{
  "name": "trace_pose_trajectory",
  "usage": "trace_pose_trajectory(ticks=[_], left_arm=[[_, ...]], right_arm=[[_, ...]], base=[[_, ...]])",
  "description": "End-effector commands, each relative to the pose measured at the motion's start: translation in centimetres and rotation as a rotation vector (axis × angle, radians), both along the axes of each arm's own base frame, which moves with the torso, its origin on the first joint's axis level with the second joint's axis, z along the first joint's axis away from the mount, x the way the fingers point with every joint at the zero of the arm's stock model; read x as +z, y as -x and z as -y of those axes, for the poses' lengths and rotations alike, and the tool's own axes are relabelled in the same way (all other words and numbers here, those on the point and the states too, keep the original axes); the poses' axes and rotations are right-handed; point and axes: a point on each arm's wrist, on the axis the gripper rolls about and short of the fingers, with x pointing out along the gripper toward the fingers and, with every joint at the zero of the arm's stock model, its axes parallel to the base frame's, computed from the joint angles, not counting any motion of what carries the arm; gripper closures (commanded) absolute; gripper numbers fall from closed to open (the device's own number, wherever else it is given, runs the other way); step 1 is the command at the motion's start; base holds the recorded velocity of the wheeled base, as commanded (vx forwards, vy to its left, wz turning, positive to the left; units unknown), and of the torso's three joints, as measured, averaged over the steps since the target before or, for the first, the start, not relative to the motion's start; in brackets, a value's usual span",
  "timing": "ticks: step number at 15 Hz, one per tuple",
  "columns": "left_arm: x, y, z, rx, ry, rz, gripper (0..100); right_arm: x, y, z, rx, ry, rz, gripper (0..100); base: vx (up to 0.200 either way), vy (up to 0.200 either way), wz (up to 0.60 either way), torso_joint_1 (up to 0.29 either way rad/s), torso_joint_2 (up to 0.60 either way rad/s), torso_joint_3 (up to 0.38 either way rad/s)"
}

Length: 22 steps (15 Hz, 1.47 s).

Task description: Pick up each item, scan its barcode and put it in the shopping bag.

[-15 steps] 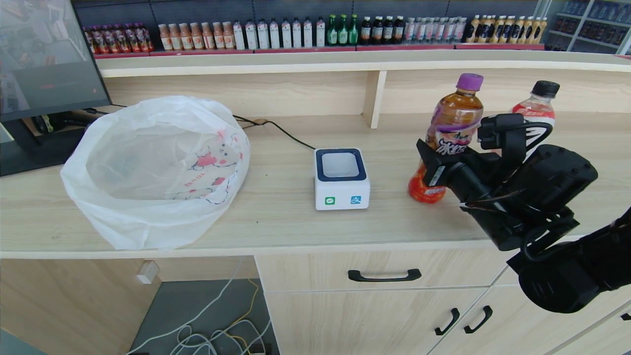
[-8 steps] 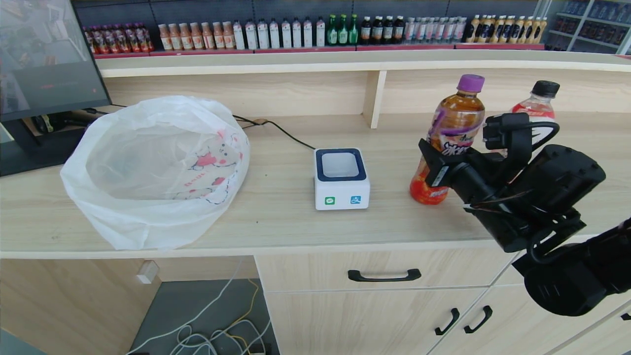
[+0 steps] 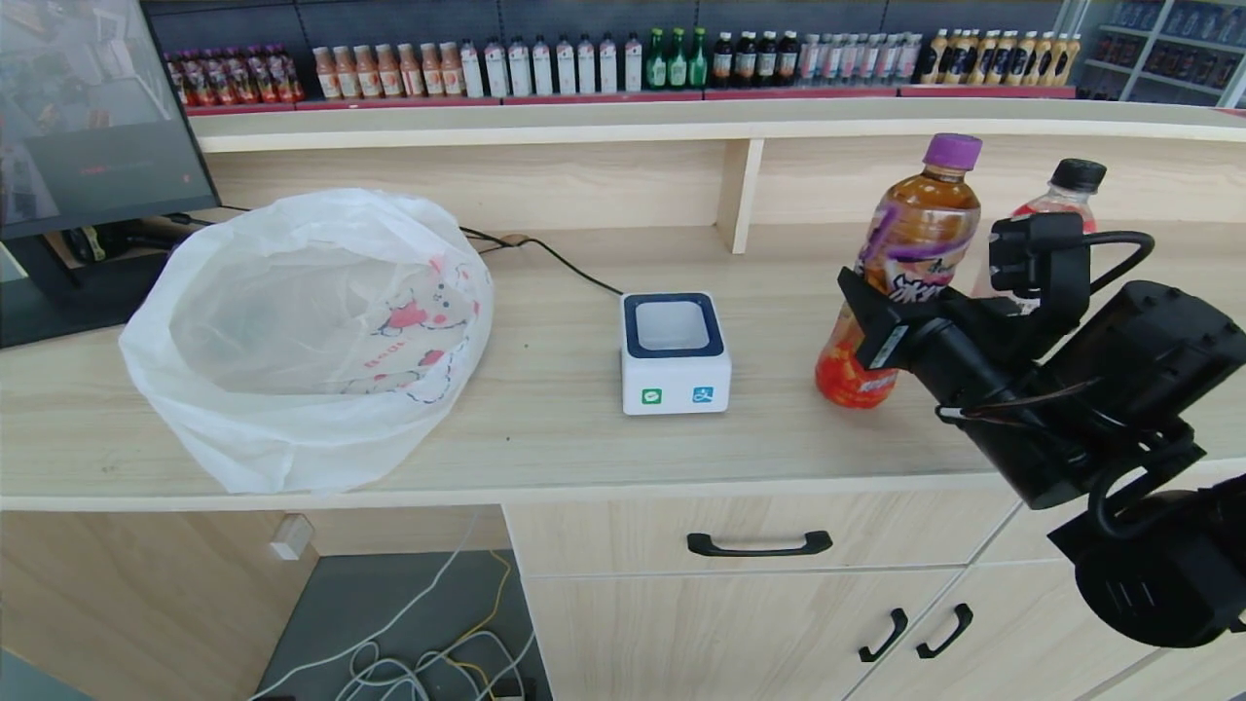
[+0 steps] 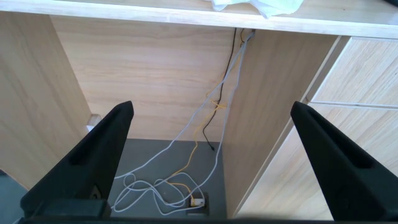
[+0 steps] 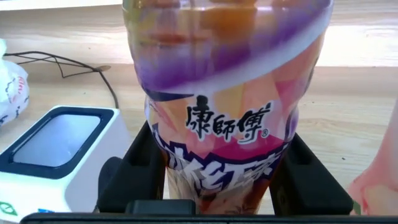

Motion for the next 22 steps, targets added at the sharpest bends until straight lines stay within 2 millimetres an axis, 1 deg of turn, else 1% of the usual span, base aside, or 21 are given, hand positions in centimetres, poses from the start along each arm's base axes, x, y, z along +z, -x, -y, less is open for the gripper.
trace_pose_trajectory(ticks=[1, 3, 5, 6, 10, 11, 12, 13, 14, 16, 18, 20, 22], left_arm=[[0.0, 0.0, 0.0, 0.0, 0.0, 0.0, 0], [0.0, 0.0, 0.0, 0.0, 0.0, 0.0, 0], [0.0, 0.0, 0.0, 0.001, 0.0, 0.0, 0], [0.0, 0.0, 0.0, 0.0, -0.001, 0.0, 0], [0.0, 0.0, 0.0, 0.0, 0.0, 0.0, 0], [0.0, 0.0, 0.0, 0.001, 0.0, 0.0, 0], [0.0, 0.0, 0.0, 0.0, 0.0, 0.0, 0], [0.0, 0.0, 0.0, 0.001, 0.0, 0.0, 0], [0.0, 0.0, 0.0, 0.0, 0.0, 0.0, 0], [0.0, 0.0, 0.0, 0.0, 0.0, 0.0, 0], [0.0, 0.0, 0.0, 0.0, -0.001, 0.0, 0], [0.0, 0.0, 0.0, 0.0, 0.0, 0.0, 0], [0.0, 0.0, 0.0, 0.001, 0.0, 0.0, 0]], right_arm=[[0.9, 2.9, 0.3, 0.04, -0.005, 0.015, 100], [1.1, 4.9, 0.0, 0.097, -0.032, 0.01, 100], [1.4, 6.0, 0.2, 0.111, -0.039, 0.021, 100], [1.6, 7.0, 0.2, 0.131, -0.042, 0.027, 100], [1.0, 10.1, 1.4, 0.153, -0.027, 0.012, 100], [1.1, 11.0, 1.4, 0.178, -0.031, 0.018, 100], [1.1, 11.5, 1.4, 0.19, -0.03, 0.017, 100], [0.7, 12.6, 2.0, 0.198, -0.022, 0.007, 100], [0.7, 13.1, 2.2, 0.206, -0.025, 0.009, 100], [0.7, 15.6, 3.7, 0.207, -0.01, 0.032, 100], [0.3, 17.3, 4.9, 0.19, 0.068, 0.042, 100], [0.8, 18.3, 5.5, 0.177, 0.134, 0.048, 100], [2.3, 18.3, 5.5, 0.159, 0.193, 0.067, 100]], base=[[0.0, 0.0, 0.0, 0.0, 0.0, 0.0], [0.0, 0.0, 0.0, 0.0, 0.0, 0.0], [0.0, 0.0, 0.0, 0.0, 0.0, 0.0], [0.0, 0.0, 0.0, 0.0, 0.0, 0.0], [0.0, 0.0, 0.0, 0.0, 0.0, 0.0], [0.0, 0.0, 0.0, 0.0, 0.0, 0.0], [0.0, 0.0, 0.0, 0.0, 0.0, 0.0], [0.0, 0.0, 0.0, 0.0, 0.0, 0.0], [0.0, 0.0, 0.0, 0.0, 0.0, 0.0], [0.0, 0.0, 0.0, 0.0, 0.0, 0.0], [0.0, 0.0, 0.0, 0.0, 0.0, 0.0], [0.0, 0.0, 0.0, 0.0, 0.0, 0.0], [0.0, 0.0, 0.0, 0.0, 0.0, 0.0]])
